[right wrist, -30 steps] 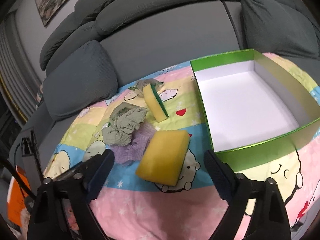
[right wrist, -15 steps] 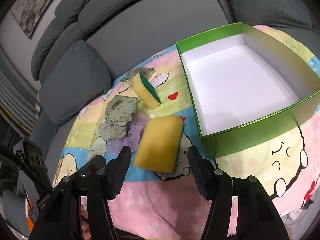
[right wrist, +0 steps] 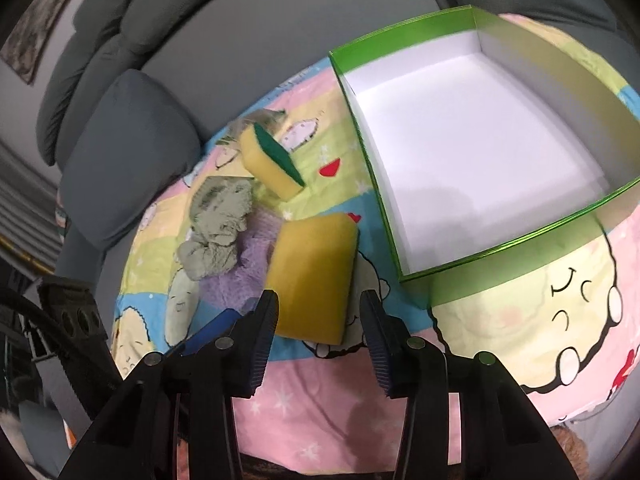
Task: Organize objects
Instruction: 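Grasp the plain yellow sponge with the right gripper, then carry the yellow sponge into the green box and open the right gripper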
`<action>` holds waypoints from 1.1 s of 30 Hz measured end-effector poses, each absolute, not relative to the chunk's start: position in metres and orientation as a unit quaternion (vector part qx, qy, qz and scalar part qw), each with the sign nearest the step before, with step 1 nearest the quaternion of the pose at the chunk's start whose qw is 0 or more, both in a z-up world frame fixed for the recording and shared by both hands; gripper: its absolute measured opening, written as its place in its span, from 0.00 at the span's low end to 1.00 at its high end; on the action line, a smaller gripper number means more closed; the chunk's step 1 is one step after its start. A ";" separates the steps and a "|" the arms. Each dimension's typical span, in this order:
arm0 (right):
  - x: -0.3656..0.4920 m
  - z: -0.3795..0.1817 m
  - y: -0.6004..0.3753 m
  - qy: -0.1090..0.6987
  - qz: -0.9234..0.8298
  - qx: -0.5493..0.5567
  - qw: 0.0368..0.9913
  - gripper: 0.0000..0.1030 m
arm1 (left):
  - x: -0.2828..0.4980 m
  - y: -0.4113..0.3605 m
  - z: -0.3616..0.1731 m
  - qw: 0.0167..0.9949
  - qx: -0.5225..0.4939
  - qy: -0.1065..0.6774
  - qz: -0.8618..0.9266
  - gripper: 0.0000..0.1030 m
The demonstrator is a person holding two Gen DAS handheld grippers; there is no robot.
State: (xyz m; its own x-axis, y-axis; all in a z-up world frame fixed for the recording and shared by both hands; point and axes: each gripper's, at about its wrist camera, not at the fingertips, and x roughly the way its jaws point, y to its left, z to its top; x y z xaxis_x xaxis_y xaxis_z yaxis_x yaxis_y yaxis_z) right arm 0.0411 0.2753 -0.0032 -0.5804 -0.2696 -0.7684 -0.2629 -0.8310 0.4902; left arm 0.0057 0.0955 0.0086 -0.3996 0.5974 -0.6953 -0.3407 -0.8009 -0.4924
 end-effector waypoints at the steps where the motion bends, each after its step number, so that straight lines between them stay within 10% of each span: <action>1: 0.039 -0.007 0.276 -0.298 -0.836 0.461 0.005 0.44 | 0.003 0.096 0.007 0.283 -0.472 -0.139 0.823 0.62; 19: 0.020 -0.041 0.283 -0.327 -0.808 0.490 0.002 0.44 | 0.008 0.107 -0.004 0.303 -0.495 -0.131 0.804 0.36; 23: 0.028 -0.031 0.284 -0.325 -0.815 0.478 0.023 0.29 | 0.013 0.112 0.004 0.306 -0.486 -0.110 0.811 0.35; 33: 0.053 0.012 0.291 -0.321 -0.844 0.429 0.025 0.29 | 0.034 0.128 0.042 0.337 -0.433 -0.082 0.832 0.35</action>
